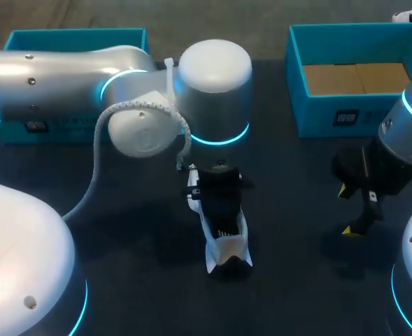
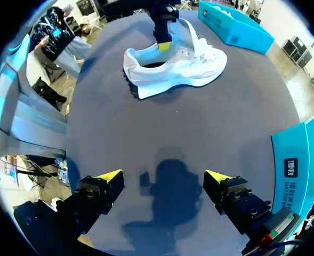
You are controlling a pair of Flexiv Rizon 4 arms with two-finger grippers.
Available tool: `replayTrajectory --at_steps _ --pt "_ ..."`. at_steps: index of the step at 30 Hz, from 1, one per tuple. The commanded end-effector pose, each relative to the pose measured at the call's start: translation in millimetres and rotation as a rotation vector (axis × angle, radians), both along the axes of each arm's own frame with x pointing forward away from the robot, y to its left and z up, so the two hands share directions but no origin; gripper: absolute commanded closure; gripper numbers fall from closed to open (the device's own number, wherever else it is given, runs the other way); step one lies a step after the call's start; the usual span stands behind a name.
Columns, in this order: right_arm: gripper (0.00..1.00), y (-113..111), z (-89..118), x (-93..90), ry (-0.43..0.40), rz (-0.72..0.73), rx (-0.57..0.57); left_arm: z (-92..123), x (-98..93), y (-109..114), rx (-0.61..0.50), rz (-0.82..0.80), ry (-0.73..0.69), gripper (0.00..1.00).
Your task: Take the shoe out of the shoebox, open the shoe tongue, remove and reinsert the insole, then place the shoe into the shoebox
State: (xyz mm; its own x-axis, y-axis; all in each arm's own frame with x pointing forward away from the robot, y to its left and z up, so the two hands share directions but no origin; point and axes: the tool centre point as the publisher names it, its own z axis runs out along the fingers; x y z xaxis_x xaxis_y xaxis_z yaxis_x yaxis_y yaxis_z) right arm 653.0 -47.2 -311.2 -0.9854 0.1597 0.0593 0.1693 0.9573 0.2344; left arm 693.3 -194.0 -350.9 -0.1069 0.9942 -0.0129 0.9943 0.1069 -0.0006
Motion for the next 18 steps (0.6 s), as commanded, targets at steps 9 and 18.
replayTrajectory --at_steps 9,18 --pt "0.00 0 0 -1.4 -0.003 0.000 0.000 -5 -0.7 9 0.019 0.071 -0.015 0.62" --pt "0.00 0 0 -1.4 -0.003 0.000 0.000 -6 -6.8 12 0.017 0.088 -0.007 0.35"
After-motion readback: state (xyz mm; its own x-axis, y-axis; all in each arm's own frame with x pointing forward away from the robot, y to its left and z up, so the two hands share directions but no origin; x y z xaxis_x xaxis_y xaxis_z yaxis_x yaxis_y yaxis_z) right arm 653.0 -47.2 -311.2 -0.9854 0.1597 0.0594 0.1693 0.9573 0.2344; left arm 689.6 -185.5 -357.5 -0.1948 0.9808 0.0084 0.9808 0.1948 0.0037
